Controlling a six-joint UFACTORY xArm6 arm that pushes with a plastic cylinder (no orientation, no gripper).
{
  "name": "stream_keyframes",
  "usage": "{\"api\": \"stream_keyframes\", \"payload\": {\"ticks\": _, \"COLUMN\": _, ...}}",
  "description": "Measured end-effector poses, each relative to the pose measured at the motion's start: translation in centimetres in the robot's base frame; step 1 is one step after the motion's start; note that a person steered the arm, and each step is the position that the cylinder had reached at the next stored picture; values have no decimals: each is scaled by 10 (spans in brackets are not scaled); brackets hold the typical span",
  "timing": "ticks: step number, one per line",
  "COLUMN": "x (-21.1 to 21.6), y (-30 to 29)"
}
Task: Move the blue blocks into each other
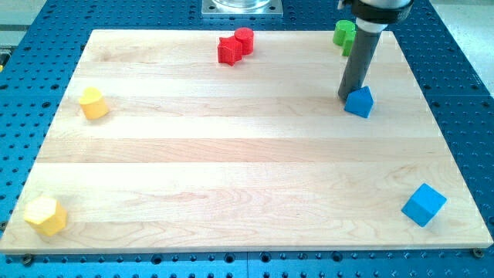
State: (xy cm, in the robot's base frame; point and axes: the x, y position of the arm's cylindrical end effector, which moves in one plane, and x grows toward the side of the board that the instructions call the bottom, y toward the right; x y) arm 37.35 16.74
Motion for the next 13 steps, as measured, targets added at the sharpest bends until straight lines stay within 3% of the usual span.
{"api": "stream_keyframes", "payload": {"ticks": 1, "x": 17, "y": 1}}
{"api": "stream_keyframes", "payload": {"ticks": 3, "x": -20, "y": 26}}
{"api": "stream_keyframes", "payload": {"ticks": 4, "x": 43, "y": 11}}
{"api": "stream_keyframes", "payload": {"ticks": 5, "x": 76, "y": 21}}
{"api": "stream_keyframes", "payload": {"ticks": 6, "x": 88, "y": 26}}
{"api": "stream_keyframes", "payload": {"ticks": 7, "x": 53, "y": 31}}
{"api": "stream_keyframes", "payload": {"ticks": 9, "x": 122, "y": 28}}
{"api": "stream_keyframes", "payload": {"ticks": 11, "x": 73, "y": 31}}
{"api": "stream_keyframes", "payload": {"ticks": 12, "x": 60, "y": 59}}
{"api": "stream_keyframes", "payload": {"ticks": 13, "x": 84, "y": 105}}
